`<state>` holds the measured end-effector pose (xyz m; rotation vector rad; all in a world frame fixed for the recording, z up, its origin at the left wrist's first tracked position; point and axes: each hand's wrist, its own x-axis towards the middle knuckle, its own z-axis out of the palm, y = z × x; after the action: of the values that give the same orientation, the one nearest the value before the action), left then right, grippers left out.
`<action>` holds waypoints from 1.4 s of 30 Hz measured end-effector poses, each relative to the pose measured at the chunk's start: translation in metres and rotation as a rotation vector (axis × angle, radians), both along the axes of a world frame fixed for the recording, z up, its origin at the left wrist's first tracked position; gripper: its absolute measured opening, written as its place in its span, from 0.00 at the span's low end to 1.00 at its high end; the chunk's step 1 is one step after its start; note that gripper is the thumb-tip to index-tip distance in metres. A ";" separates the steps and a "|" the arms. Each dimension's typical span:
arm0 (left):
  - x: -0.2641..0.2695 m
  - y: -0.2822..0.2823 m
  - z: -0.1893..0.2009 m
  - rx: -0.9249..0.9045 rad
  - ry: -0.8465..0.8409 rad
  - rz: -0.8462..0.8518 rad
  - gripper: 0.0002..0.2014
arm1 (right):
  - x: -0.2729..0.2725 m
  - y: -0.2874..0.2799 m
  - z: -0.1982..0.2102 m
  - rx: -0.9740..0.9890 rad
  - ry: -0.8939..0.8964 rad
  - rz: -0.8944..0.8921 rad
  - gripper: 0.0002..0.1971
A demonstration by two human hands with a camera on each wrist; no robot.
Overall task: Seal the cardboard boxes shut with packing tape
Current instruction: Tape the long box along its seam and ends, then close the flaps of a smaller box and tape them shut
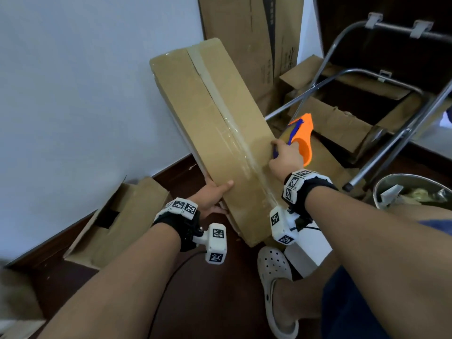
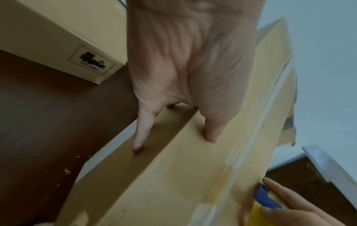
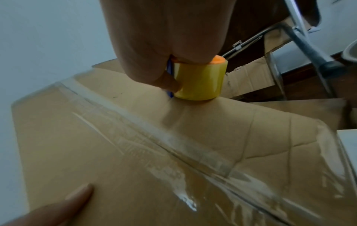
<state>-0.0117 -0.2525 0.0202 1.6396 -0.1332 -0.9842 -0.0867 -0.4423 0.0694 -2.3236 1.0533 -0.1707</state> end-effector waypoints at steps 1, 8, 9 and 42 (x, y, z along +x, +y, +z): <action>-0.002 0.010 -0.002 -0.006 0.022 0.021 0.42 | 0.005 0.007 0.001 -0.007 0.004 0.029 0.29; -0.015 0.033 -0.030 -0.056 0.222 0.155 0.27 | 0.035 0.024 -0.001 -0.189 0.247 0.313 0.26; -0.014 0.028 -0.030 -0.068 0.227 0.142 0.23 | 0.035 0.019 -0.002 -0.224 0.285 0.341 0.26; 0.046 0.119 -0.038 0.767 -0.570 -0.262 0.17 | 0.053 0.105 -0.026 -0.078 -0.018 0.491 0.17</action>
<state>0.0346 -0.1336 -0.0180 2.6422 -0.3969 -0.7670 -0.0339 -0.3372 0.0434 -2.5660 0.4483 -0.0408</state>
